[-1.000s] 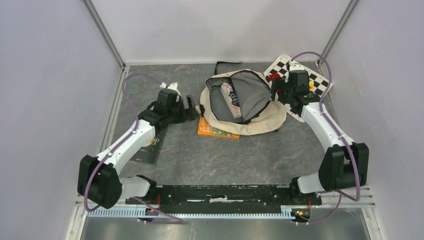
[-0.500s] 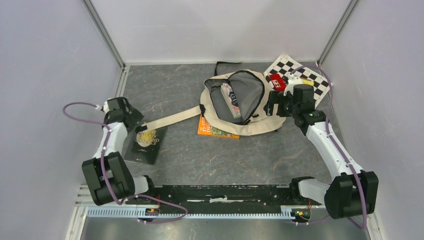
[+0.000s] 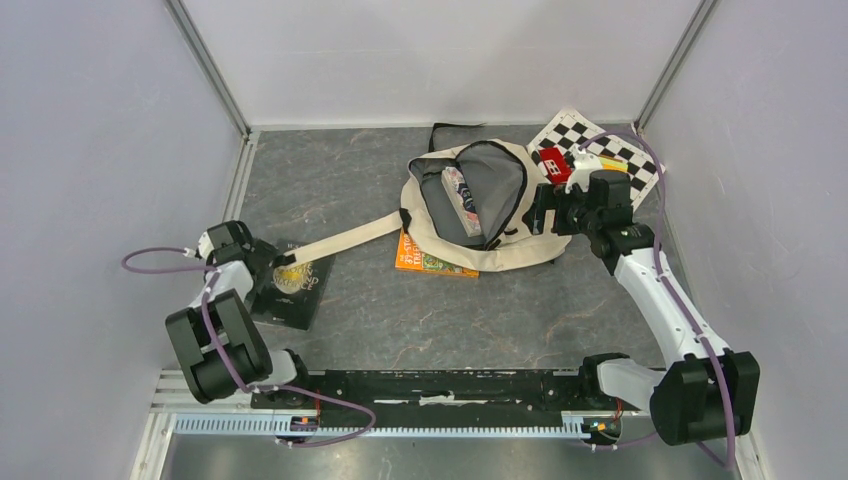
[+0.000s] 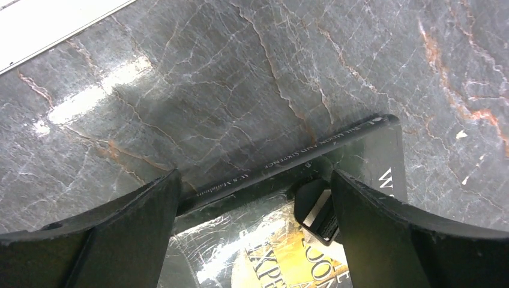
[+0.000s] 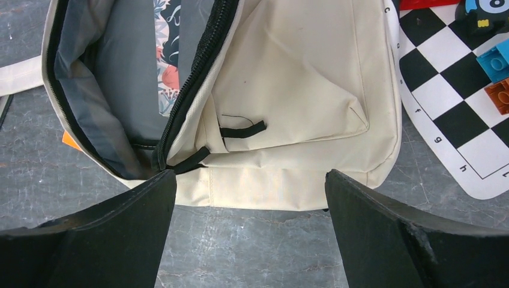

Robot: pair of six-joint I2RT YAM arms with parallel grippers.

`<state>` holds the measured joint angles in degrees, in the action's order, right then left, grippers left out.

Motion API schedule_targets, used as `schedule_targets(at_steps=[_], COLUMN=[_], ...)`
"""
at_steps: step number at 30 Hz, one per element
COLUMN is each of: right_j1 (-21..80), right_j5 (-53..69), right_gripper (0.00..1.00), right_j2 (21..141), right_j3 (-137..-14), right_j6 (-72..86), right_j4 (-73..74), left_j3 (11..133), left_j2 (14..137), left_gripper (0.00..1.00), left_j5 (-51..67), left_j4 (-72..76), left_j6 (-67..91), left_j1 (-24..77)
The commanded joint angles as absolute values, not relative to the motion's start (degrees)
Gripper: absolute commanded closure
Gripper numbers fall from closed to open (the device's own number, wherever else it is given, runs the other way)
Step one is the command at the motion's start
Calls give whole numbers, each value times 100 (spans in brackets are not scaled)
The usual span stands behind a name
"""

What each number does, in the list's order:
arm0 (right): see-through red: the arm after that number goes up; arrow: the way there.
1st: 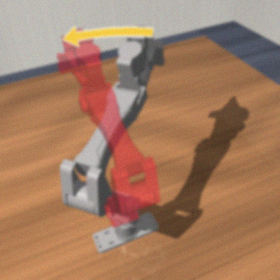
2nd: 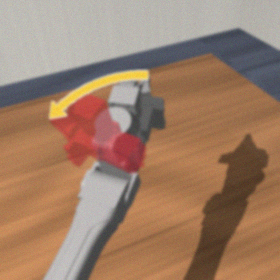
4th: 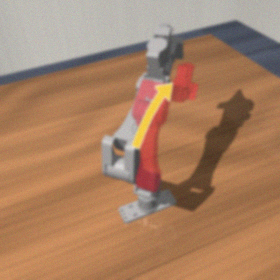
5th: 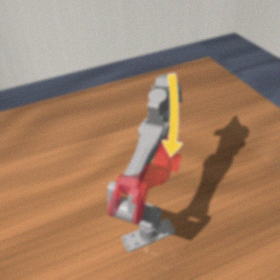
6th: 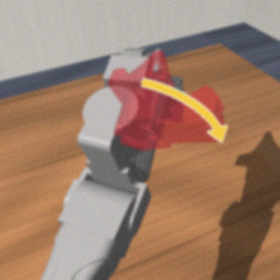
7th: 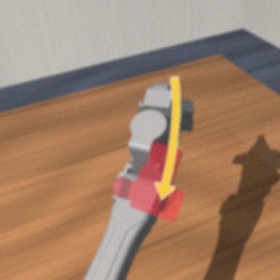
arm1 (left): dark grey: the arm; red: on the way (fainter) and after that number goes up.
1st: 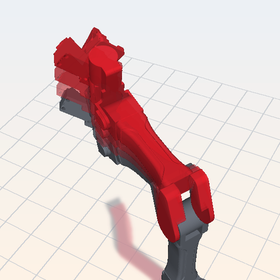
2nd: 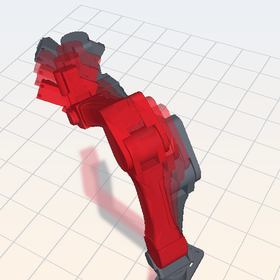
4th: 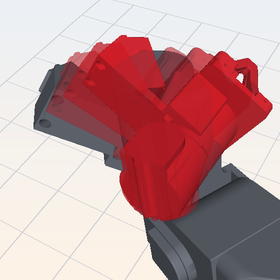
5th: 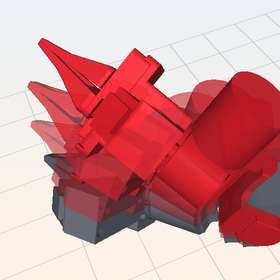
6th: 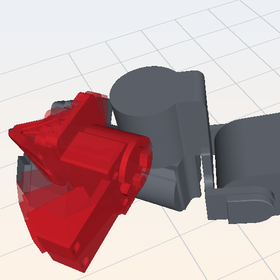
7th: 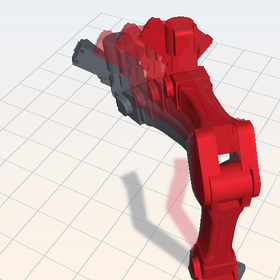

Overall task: Pack the student bag
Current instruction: Move the book to the center of the board.

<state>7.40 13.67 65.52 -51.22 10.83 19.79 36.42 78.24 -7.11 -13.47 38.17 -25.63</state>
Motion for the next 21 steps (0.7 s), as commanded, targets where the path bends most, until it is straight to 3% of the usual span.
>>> schedule_targets(at_steps=[1,10,21], right_j1=[756,779,1075], right_j5=[1526,1583,1265], right_gripper=[2,2,2], right_j2=[6301,6104,5915], right_j3=[-5089,-4969,-4641], right_j6=[1083,1207,1303], right_j4=[1738,1687,1454], left_j3=[3173,2392,1895], left_j2=[7583,6723,5612], left_gripper=[0,0,0], left_j5=[-311,-26,-497], left_j4=[-1181,-1030,-1222], left_j6=[4212,5050,5818], left_j1=[-2516,-1730,137])
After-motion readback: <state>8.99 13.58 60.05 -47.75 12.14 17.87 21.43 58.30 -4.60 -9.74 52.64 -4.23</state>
